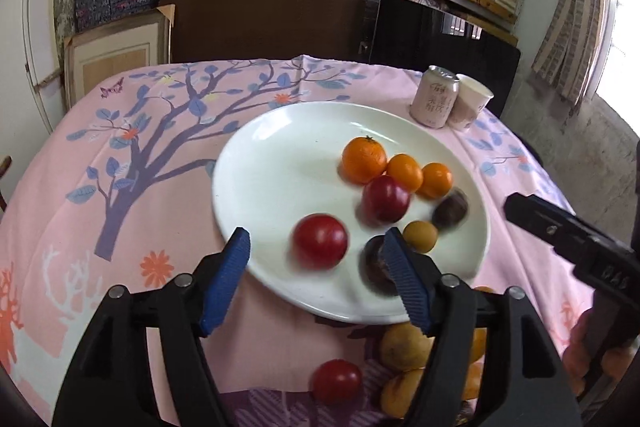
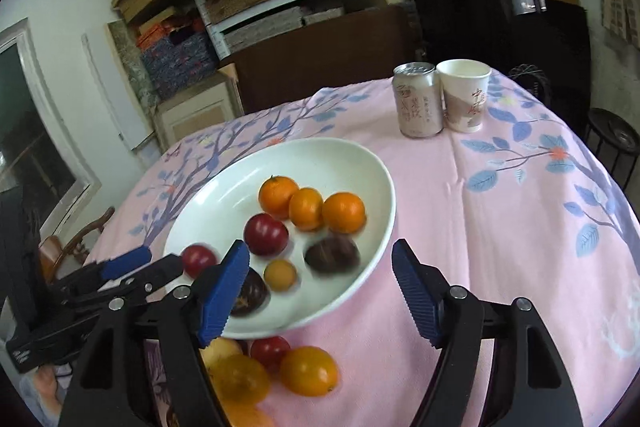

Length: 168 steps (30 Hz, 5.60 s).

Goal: Organize fruits
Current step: 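Lower both fruits onto the white plate and open both tools, then grasp a small red tomato with the left tool while the right tool grasps an orange, then carry the tomato and orange over the plate and open both tools, then grasp a pale yellow fruit with the left tool while the right tool grasps another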

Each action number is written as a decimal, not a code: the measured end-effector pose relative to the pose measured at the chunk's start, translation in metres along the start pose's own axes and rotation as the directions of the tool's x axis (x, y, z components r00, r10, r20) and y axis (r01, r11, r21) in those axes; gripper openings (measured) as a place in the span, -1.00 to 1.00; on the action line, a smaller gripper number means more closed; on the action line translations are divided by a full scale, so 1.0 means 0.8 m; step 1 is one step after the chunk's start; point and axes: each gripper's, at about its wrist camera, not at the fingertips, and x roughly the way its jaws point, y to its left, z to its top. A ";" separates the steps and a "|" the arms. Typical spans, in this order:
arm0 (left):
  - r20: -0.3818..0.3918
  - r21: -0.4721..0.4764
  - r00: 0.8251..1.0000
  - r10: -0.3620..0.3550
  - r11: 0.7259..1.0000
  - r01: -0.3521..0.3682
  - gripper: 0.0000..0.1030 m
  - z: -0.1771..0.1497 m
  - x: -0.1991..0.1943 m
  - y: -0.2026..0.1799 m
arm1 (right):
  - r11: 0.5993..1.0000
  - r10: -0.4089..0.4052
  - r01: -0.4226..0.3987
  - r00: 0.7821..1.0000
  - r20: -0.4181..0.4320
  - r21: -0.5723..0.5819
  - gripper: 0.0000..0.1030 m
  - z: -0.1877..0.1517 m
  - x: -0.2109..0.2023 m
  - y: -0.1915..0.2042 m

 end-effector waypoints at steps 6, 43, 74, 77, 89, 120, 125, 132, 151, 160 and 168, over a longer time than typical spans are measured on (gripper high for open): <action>0.007 -0.026 0.999 -0.033 0.999 0.033 0.69 -0.012 -0.014 0.004 | 0.997 0.024 -0.027 0.999 0.040 0.066 0.65 -0.008 -0.024 -0.011; -0.048 0.052 0.978 0.205 0.978 -0.202 0.85 -0.099 -0.036 0.022 | 0.971 0.012 -0.010 1.000 -0.006 0.239 0.88 -0.050 -0.050 -0.061; -0.124 0.068 0.992 -0.032 0.997 0.041 -0.46 -0.098 -0.022 0.002 | 0.995 -0.095 0.095 0.991 -0.096 -0.002 0.70 -0.062 -0.030 -0.025; -0.122 0.035 0.992 -0.030 0.999 0.034 -0.47 -0.096 -0.022 0.013 | 0.992 -0.111 0.102 0.984 -0.138 -0.072 0.41 -0.070 -0.016 -0.014; -0.131 0.062 0.991 -0.002 0.998 0.010 -0.46 -0.100 -0.017 0.009 | 0.971 -0.094 0.047 0.977 -0.191 -0.235 0.06 -0.090 0.015 0.035; 0.033 0.023 0.999 -0.013 1.000 0.012 -0.47 0.005 -0.037 -0.001 | 0.993 0.056 -0.056 0.998 -0.005 -0.102 -0.28 0.006 -0.038 0.035; 0.014 0.005 1.000 -0.010 1.000 0.010 -0.47 0.015 -0.005 0.004 | 0.993 0.067 -0.066 0.998 -0.003 -0.100 -0.28 0.017 -0.004 0.049; -0.015 0.012 0.999 0.049 0.999 -0.049 -0.47 0.011 0.032 0.012 | 0.989 0.014 -0.022 0.999 -0.052 -0.146 -0.28 0.005 0.037 0.054; 0.129 0.121 0.978 0.163 0.976 -0.178 0.82 -0.022 -0.022 -0.028 | 0.991 -0.020 0.024 0.999 0.036 -0.131 0.39 -0.016 0.002 0.043; 0.133 0.151 0.974 0.183 0.968 -0.203 0.85 -0.055 -0.048 -0.036 | 0.995 -0.008 0.010 1.000 0.021 -0.100 0.55 -0.053 -0.040 0.032; 0.146 0.110 0.967 0.207 0.968 -0.224 0.91 -0.076 -0.076 -0.017 | 0.996 0.045 -0.049 0.997 -0.055 -0.071 0.69 -0.091 -0.059 0.030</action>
